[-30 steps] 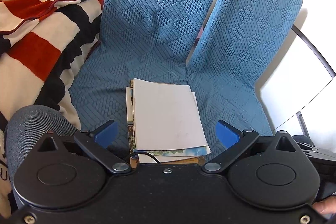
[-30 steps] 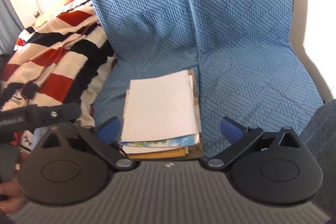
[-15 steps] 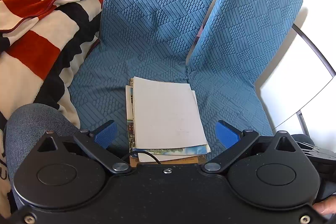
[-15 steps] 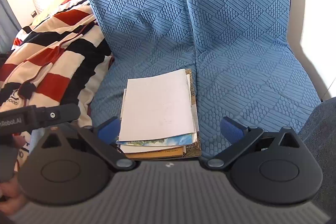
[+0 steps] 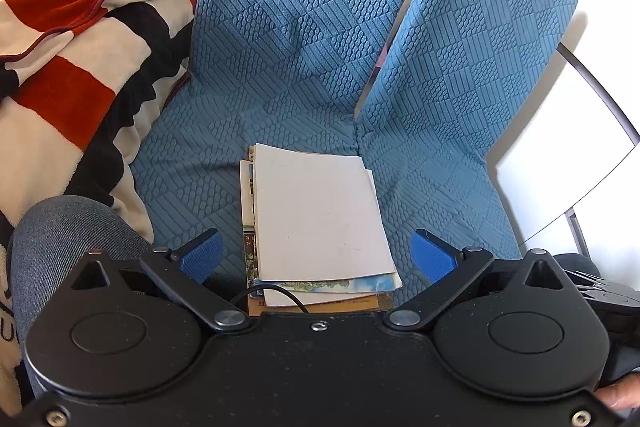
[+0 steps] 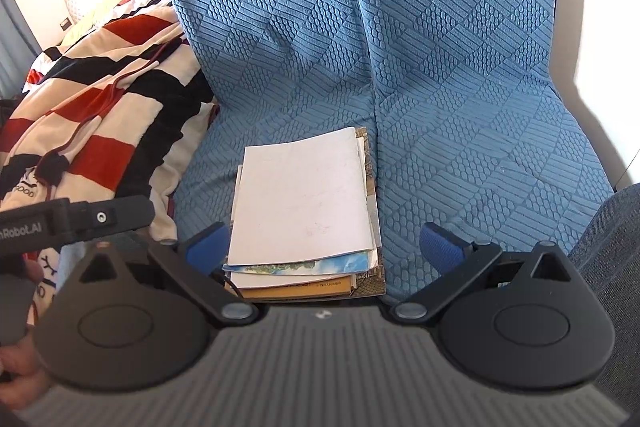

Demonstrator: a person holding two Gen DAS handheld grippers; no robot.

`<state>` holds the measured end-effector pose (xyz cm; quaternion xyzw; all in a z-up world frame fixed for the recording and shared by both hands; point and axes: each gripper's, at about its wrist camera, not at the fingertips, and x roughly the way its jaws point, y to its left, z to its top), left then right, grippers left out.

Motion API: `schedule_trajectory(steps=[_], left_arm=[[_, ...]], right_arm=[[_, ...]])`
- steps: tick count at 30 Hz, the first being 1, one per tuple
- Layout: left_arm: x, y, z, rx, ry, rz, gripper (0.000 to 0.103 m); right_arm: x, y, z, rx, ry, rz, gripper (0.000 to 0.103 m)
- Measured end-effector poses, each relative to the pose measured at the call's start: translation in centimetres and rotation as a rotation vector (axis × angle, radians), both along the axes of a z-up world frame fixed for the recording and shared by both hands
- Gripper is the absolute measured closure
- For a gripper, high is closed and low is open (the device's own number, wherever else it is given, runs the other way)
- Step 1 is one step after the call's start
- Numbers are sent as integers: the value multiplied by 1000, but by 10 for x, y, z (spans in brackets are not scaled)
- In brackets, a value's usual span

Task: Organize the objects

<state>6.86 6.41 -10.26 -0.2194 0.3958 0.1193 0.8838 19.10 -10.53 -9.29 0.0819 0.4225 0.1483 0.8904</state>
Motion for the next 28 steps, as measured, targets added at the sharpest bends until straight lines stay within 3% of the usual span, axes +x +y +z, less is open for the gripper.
schedule_trajectory(steps=[28], left_arm=[[0, -2, -1, 2, 7, -10, 3]], right_arm=[[0, 0, -2, -12, 10, -5, 0]])
